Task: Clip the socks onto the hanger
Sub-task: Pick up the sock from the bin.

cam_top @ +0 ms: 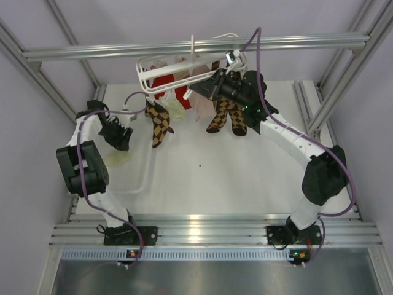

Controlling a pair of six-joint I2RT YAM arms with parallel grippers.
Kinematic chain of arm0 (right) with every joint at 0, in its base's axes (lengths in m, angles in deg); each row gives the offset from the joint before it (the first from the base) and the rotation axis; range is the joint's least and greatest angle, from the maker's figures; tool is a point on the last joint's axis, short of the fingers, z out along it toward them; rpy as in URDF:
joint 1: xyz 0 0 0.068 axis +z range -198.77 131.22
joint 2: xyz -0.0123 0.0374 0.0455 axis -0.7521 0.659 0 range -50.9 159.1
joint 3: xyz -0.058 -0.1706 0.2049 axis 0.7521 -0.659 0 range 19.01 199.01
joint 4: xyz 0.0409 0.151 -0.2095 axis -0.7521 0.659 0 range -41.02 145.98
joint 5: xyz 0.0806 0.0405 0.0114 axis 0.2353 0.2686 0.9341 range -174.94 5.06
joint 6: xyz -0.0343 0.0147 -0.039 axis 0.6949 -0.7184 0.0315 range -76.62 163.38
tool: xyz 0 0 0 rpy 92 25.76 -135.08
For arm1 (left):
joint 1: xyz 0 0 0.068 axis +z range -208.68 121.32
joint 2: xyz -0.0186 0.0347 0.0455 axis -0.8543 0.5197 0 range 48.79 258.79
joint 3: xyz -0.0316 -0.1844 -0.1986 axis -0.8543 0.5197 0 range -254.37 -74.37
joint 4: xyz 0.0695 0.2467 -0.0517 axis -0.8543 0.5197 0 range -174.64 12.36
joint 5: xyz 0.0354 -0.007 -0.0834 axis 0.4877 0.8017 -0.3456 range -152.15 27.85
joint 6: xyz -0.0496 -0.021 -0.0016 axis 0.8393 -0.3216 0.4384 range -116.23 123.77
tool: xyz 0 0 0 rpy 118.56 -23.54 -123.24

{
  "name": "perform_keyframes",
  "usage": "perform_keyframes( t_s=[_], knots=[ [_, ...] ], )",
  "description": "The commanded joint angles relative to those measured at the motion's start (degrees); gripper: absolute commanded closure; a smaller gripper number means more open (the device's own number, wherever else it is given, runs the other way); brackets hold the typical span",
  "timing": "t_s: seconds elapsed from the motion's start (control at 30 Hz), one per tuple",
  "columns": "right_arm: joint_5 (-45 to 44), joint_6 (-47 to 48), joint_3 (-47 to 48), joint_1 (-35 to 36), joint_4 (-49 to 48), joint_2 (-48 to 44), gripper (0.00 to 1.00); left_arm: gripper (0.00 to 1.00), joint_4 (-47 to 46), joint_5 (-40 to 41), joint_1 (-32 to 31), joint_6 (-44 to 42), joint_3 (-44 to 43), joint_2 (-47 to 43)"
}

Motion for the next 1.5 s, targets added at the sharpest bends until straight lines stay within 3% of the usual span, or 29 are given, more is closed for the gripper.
perform_keyframes(
  t_s=[0.0, 0.17, 0.47, 0.9, 1.13, 1.17, 1.33, 1.47],
  knots=[
    [-0.33, 1.01, 3.53, -0.83, -0.40, 0.88, 1.00, 0.44, 6.46, -0.27, -0.30, -12.07, -3.88, 1.99],
    [-0.24, 1.19, 3.62, -0.92, -0.14, 0.88, 1.00, 0.45, 15.19, -1.85, 1.11, -25.85, -9.00, 5.43],
    [-0.07, 1.10, 4.15, -1.01, 0.12, 1.40, 1.00, 0.45, 15.29, -1.58, 1.72, -50.64, -1.62, 2.00],
    [-0.15, 1.45, 4.59, -1.18, 1.00, 1.49, 1.00, 0.43, 10.98, -6.24, 2.07, -60.78, -0.83, 6.30],
    [-0.51, 1.37, 5.20, -1.27, 1.44, 1.84, 1.00, 0.47, 11.25, -3.70, 2.07, -62.55, 0.05, 8.77],
    [-0.68, 1.45, 5.20, -1.27, 1.44, 1.93, 1.00, 0.48, 10.89, -2.82, 2.07, -62.46, 0.66, 8.94],
    [-1.03, 1.54, 5.20, -1.27, 1.79, 1.84, 1.00, 0.74, 9.66, -2.11, 2.16, -61.05, 2.69, 8.60],
    [-1.12, 1.89, 5.29, -1.27, 1.88, 1.93, 1.00, 0.89, 10.19, -2.90, 2.51, -60.61, 4.88, 6.40]
  ],
)
